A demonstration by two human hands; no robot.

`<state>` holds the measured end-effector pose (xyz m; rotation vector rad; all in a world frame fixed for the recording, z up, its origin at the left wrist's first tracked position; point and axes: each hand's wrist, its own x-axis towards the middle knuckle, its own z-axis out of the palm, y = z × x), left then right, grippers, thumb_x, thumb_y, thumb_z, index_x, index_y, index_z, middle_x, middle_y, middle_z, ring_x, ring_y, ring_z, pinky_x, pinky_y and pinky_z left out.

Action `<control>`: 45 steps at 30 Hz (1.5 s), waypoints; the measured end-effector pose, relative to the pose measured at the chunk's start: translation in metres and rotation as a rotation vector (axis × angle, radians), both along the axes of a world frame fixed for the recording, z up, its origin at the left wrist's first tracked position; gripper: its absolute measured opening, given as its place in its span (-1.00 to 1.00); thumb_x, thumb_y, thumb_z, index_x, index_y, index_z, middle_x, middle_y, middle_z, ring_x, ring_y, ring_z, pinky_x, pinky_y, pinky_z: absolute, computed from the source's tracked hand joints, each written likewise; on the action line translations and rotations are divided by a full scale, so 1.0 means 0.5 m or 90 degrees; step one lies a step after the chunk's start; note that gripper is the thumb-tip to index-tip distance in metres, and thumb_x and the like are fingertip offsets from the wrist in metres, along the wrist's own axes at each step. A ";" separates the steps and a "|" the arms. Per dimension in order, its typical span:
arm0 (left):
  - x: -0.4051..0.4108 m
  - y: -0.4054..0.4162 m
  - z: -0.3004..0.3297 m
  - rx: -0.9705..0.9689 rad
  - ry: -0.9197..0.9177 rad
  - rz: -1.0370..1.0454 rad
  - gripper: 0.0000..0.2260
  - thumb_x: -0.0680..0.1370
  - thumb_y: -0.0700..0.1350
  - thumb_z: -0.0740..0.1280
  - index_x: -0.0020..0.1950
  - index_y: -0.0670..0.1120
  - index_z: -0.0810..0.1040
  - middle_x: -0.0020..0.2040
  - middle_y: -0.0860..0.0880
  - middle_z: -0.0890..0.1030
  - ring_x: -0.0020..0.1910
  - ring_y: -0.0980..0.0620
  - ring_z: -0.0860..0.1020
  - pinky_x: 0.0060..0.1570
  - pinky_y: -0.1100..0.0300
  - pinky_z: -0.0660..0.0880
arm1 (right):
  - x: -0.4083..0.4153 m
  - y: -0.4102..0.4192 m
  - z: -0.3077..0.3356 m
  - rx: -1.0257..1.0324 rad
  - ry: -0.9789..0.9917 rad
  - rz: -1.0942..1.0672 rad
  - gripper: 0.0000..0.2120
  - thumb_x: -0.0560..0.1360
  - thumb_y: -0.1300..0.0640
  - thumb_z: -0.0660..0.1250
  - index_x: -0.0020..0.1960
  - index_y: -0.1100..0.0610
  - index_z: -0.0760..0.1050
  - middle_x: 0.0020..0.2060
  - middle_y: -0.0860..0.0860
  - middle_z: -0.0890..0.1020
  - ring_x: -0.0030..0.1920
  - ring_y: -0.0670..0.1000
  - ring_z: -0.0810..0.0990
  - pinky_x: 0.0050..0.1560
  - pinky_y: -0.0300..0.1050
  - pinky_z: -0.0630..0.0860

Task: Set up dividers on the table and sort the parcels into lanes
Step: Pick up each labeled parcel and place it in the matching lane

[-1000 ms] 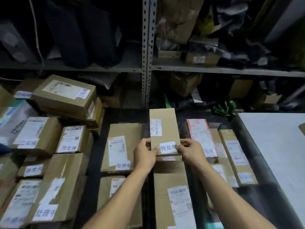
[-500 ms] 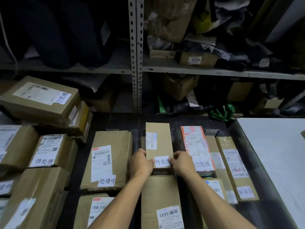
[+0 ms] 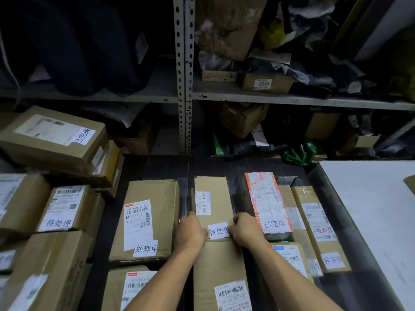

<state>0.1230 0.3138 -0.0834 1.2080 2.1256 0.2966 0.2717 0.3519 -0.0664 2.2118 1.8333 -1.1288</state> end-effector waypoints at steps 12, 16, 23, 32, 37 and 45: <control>-0.131 -0.086 0.112 0.234 -0.120 0.168 -0.69 0.48 0.02 0.47 0.16 -0.02 0.54 -0.04 0.09 0.57 -0.11 0.11 0.54 -0.11 0.23 0.43 | -0.172 -0.070 0.134 0.285 0.122 0.129 -0.54 0.57 0.10 0.34 0.44 0.14 0.38 0.34 0.08 0.50 0.33 0.08 0.47 0.32 -0.12 0.35; -0.251 -0.175 0.164 0.324 -0.168 0.249 -0.77 0.45 -0.03 0.51 0.04 -0.01 0.55 -0.08 0.07 0.59 -0.17 0.19 0.57 -0.25 0.37 0.40 | -0.277 -0.118 0.178 0.292 0.218 0.142 -0.59 0.56 0.09 0.37 0.37 0.15 0.46 0.19 0.05 0.63 0.17 0.02 0.58 0.19 -0.17 0.45; -0.463 -0.375 0.198 0.374 -0.143 0.380 -0.79 0.45 -0.11 0.52 0.02 -0.07 0.57 -0.13 0.03 0.63 -0.11 0.05 0.61 -0.06 0.14 0.54 | -0.447 -0.234 0.177 0.241 0.324 0.175 -0.64 0.57 0.02 0.36 0.34 0.07 0.49 -0.05 -0.10 0.63 -0.09 -0.13 0.60 -0.13 -0.34 0.47; -0.602 -0.559 0.129 0.337 -0.118 0.437 -0.82 0.45 -0.09 0.51 -0.06 -0.02 0.55 -0.15 0.09 0.62 -0.09 0.06 0.62 -0.17 0.35 0.43 | -0.572 -0.369 0.096 0.138 0.289 0.194 -0.60 0.56 0.01 0.37 0.36 0.11 0.48 0.08 0.02 0.68 0.07 -0.01 0.63 0.04 -0.18 0.45; -0.619 -0.585 0.070 0.242 -0.112 0.410 -0.63 0.49 -0.01 0.47 0.27 -0.05 0.55 0.21 -0.01 0.61 0.25 0.00 0.54 0.12 0.19 0.44 | -0.620 -0.428 0.040 0.042 0.254 0.168 -0.50 0.57 -0.02 0.34 0.44 0.16 0.38 0.27 0.08 0.60 0.24 0.09 0.57 0.20 -0.05 0.47; -0.599 -0.586 0.000 0.102 -0.180 0.362 -0.55 0.50 0.01 0.45 0.35 -0.11 0.51 0.23 -0.06 0.62 0.07 0.04 0.54 -0.05 0.29 0.36 | -0.637 -0.503 -0.036 -0.094 0.257 0.102 -0.69 0.57 0.04 0.31 0.27 0.13 0.50 0.15 0.06 0.66 0.05 0.00 0.63 -0.04 -0.20 0.56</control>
